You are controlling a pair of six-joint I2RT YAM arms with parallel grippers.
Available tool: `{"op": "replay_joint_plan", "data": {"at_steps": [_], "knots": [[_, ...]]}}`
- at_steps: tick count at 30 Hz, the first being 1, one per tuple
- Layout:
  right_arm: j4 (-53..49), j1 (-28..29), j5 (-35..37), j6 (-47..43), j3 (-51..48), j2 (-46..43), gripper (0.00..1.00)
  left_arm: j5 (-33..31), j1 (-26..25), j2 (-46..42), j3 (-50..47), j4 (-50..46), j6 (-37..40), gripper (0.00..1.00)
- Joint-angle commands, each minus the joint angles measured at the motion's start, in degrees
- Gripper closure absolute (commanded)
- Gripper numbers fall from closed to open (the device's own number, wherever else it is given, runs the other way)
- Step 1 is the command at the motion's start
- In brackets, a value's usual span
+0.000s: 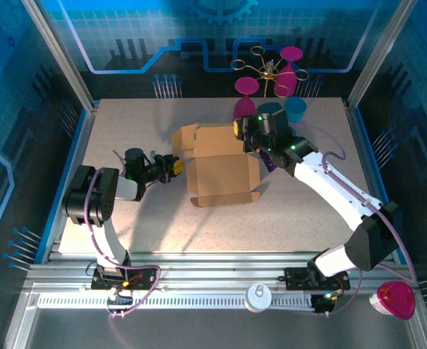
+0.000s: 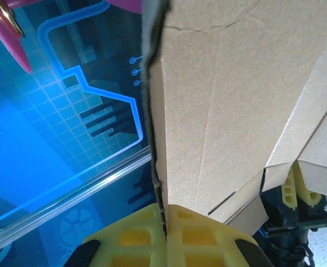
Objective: Fold the paper box
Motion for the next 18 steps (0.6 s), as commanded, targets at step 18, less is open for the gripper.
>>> {"op": "replay_joint_plan", "data": {"at_steps": [18], "knots": [[4.4,-1.2,-2.3,3.1,-1.8,1.5,1.0,-1.7,-4.5,-5.9,-3.7,9.6,0.0,0.7]]}}
